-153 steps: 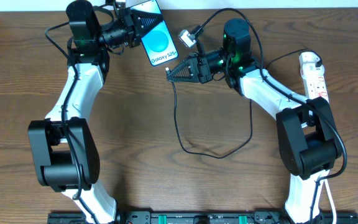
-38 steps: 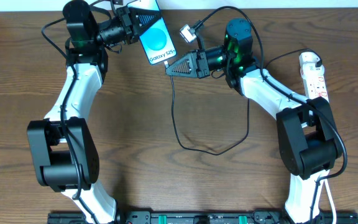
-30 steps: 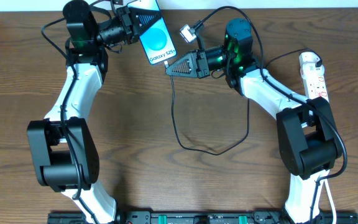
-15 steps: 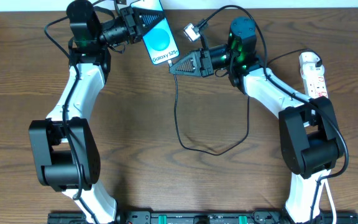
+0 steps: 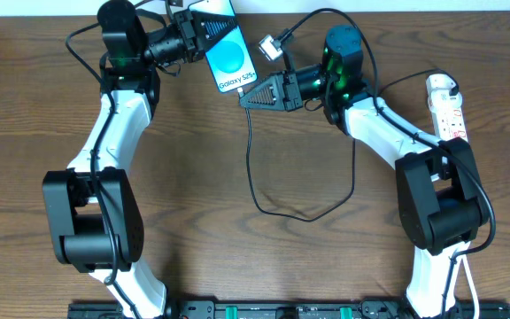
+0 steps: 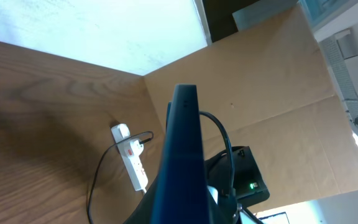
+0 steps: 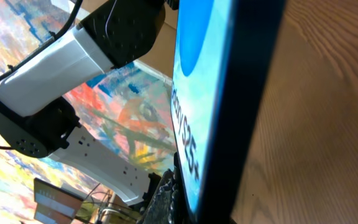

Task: Plug charger to phone and switch on socket
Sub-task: 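Push the connector up into the phone's port with the right gripper, then open the right gripper and withdraw it up and right from the phone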

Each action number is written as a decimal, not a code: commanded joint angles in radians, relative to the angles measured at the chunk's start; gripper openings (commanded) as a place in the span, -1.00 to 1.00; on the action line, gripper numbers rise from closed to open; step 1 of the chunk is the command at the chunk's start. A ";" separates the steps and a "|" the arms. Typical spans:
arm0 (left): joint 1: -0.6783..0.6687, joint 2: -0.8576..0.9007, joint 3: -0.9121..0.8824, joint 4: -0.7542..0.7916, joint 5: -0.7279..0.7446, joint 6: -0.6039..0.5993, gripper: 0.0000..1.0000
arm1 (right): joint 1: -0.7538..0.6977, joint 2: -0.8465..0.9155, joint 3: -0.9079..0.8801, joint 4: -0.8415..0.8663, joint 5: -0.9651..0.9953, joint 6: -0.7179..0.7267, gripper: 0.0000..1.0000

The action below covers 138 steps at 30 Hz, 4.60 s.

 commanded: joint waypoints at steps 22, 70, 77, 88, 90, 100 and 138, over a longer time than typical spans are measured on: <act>-0.013 -0.015 0.014 0.010 0.048 -0.005 -0.85 | -0.025 0.007 0.012 0.003 0.045 -0.002 -0.98; -0.030 -0.015 0.014 0.009 0.107 0.030 -0.85 | -0.019 0.007 0.012 -0.004 0.159 0.069 -0.98; -0.045 -0.015 0.014 0.009 0.139 0.034 -0.86 | -0.019 0.007 0.012 -0.003 0.177 0.069 -0.98; -0.058 -0.015 0.014 0.009 0.145 0.053 -0.85 | -0.019 0.007 0.012 0.003 0.183 0.069 -0.98; -0.058 -0.015 0.014 0.009 0.145 0.053 -0.85 | -0.019 0.007 0.012 0.010 0.183 0.069 -0.98; -0.055 -0.015 0.014 0.009 0.145 0.083 -0.85 | -0.019 0.007 0.012 0.039 0.103 0.050 0.99; 0.000 -0.015 -0.004 -0.002 0.159 0.113 -0.86 | -0.306 -0.065 0.010 -1.051 0.718 -0.356 0.95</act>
